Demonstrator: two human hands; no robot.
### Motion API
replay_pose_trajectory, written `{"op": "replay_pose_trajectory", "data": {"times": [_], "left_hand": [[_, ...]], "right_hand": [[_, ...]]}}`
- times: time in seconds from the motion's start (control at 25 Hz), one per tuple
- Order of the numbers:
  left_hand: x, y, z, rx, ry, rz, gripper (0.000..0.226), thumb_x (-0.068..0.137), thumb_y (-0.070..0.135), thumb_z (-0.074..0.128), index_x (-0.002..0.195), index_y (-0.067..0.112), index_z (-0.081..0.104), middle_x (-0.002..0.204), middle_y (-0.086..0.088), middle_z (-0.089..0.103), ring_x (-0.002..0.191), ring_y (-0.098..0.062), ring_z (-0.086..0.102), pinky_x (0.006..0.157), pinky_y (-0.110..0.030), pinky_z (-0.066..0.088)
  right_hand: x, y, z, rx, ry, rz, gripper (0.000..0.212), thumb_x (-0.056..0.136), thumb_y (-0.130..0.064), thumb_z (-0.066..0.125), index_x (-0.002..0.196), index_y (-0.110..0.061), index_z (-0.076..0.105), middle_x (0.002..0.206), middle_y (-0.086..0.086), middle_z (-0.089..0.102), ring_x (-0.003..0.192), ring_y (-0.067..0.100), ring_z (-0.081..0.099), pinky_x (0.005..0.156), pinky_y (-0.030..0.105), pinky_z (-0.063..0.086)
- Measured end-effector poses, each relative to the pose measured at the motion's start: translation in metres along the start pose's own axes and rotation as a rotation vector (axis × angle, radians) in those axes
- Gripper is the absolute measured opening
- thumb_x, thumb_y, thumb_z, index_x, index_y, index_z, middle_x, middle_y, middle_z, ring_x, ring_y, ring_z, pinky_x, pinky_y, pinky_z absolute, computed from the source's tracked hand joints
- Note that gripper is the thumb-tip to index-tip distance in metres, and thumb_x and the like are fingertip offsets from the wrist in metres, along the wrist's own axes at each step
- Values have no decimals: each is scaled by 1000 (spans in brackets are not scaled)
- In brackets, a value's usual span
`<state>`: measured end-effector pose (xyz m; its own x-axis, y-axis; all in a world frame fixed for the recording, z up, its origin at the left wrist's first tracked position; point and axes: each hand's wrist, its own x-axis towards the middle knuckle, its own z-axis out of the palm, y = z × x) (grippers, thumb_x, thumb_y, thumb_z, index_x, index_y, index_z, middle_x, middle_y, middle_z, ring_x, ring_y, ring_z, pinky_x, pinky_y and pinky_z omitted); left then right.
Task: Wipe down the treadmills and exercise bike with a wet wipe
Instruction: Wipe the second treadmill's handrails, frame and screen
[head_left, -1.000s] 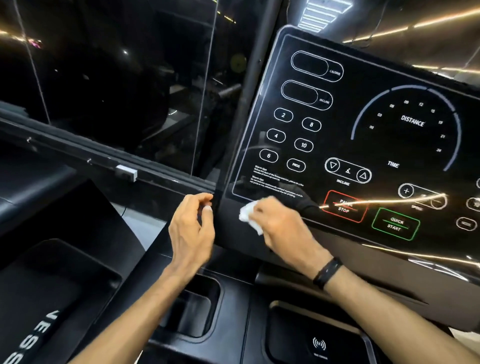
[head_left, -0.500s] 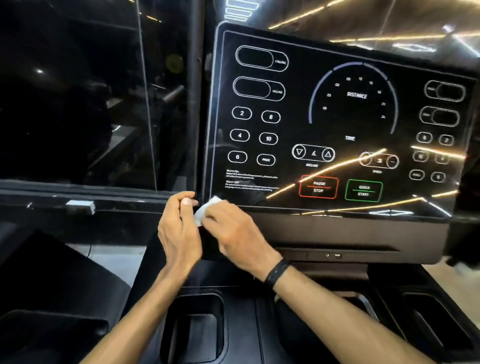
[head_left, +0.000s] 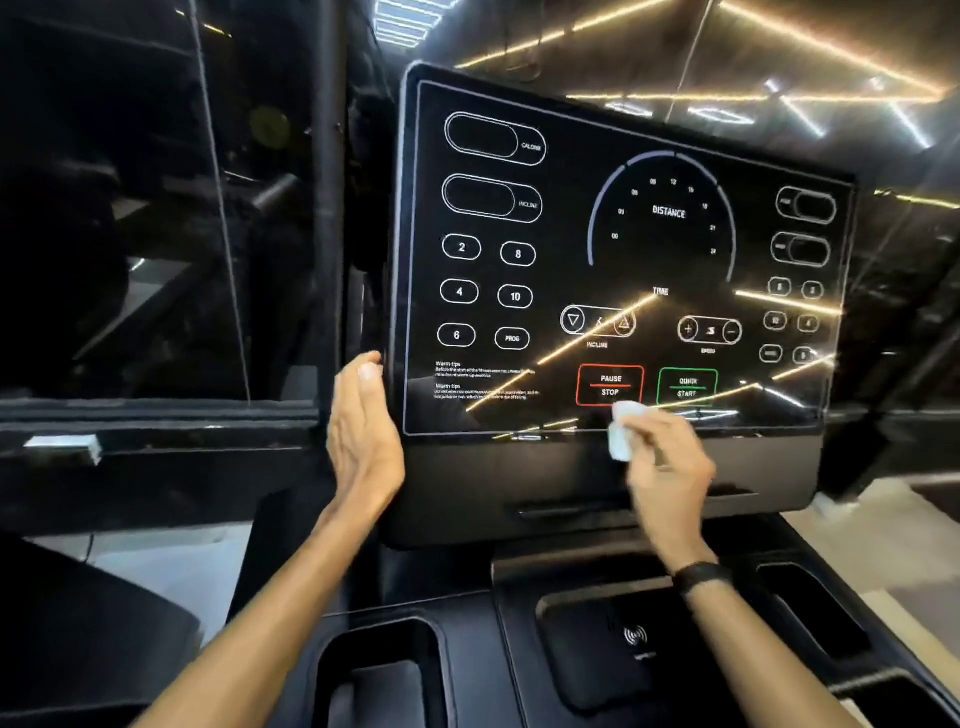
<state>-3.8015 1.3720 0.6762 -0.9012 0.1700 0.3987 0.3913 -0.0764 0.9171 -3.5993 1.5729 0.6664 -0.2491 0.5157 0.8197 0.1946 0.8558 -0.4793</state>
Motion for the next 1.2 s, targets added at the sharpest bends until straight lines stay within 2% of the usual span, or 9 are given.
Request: {"op": "replay_pose_trajectory", "data": {"times": [0.08, 0.2, 0.32, 0.4, 0.52, 0.6, 0.76, 1.0, 1.2], "left_hand": [[-3, -4, 6, 5, -44, -36, 70, 93, 56, 13, 135, 16, 52, 135, 8, 55, 121, -2, 45, 103, -20, 28], [-6, -2, 4, -15, -69, -37, 63, 93, 56, 10, 124, 23, 54, 125, 11, 56, 115, -2, 46, 101, -26, 31], [-2, -3, 2, -103, -55, -92, 63, 89, 69, 11, 113, 32, 54, 118, 10, 62, 107, -2, 52, 98, -29, 35], [0, -13, 3, -205, -27, -117, 75, 84, 84, 19, 113, 30, 60, 117, -3, 68, 111, -19, 60, 102, -42, 44], [0, -16, 1, -220, 31, -147, 54, 87, 72, 22, 111, 41, 59, 114, -3, 65, 108, -21, 60, 103, -50, 44], [-4, -13, 2, -180, 35, -100, 54, 89, 65, 19, 117, 37, 55, 110, 5, 63, 101, -10, 59, 100, -42, 45], [-5, -9, 4, -206, 71, -48, 63, 88, 66, 16, 125, 29, 51, 106, 14, 60, 88, 4, 53, 87, -26, 42], [-12, -12, 1, -178, 85, -2, 59, 90, 62, 20, 126, 27, 50, 107, 16, 59, 94, 2, 55, 90, -32, 45], [-17, -10, 3, -77, 101, 131, 38, 98, 46, 26, 129, 33, 44, 120, 18, 56, 111, -9, 54, 101, -49, 41]], "right_hand": [[7, 4, 2, -38, 125, 166, 38, 79, 20, 64, 86, -17, 72, 92, 12, 70, 86, 20, 62, 82, 40, 53], [-9, -47, 41, 39, 157, 68, 30, 77, 19, 65, 86, -8, 74, 91, 1, 68, 86, 23, 62, 81, 44, 53], [-30, -128, 87, 231, -55, -197, 33, 81, 16, 64, 97, -10, 76, 100, -1, 68, 95, 22, 62, 88, 31, 49], [-45, -156, 99, 258, -278, -356, 26, 86, 14, 59, 101, -2, 73, 100, 8, 66, 92, 25, 59, 84, 35, 50], [-30, -151, 89, 245, -453, -620, 26, 88, 13, 52, 103, 2, 70, 102, 11, 63, 91, 26, 54, 88, 34, 50], [24, -146, 92, 211, -376, -704, 28, 89, 11, 48, 103, 1, 71, 105, 9, 63, 95, 26, 55, 93, 30, 46], [95, -168, 103, 204, -168, -462, 22, 91, 10, 53, 94, -1, 72, 97, 10, 64, 91, 25, 54, 81, 34, 45], [17, -133, 86, 215, -683, -1015, 26, 90, 17, 46, 89, 1, 67, 92, 15, 62, 82, 27, 52, 78, 40, 48], [123, -146, 90, 170, -146, -523, 25, 88, 13, 53, 95, 0, 73, 95, 14, 65, 89, 32, 58, 80, 47, 50]]}}
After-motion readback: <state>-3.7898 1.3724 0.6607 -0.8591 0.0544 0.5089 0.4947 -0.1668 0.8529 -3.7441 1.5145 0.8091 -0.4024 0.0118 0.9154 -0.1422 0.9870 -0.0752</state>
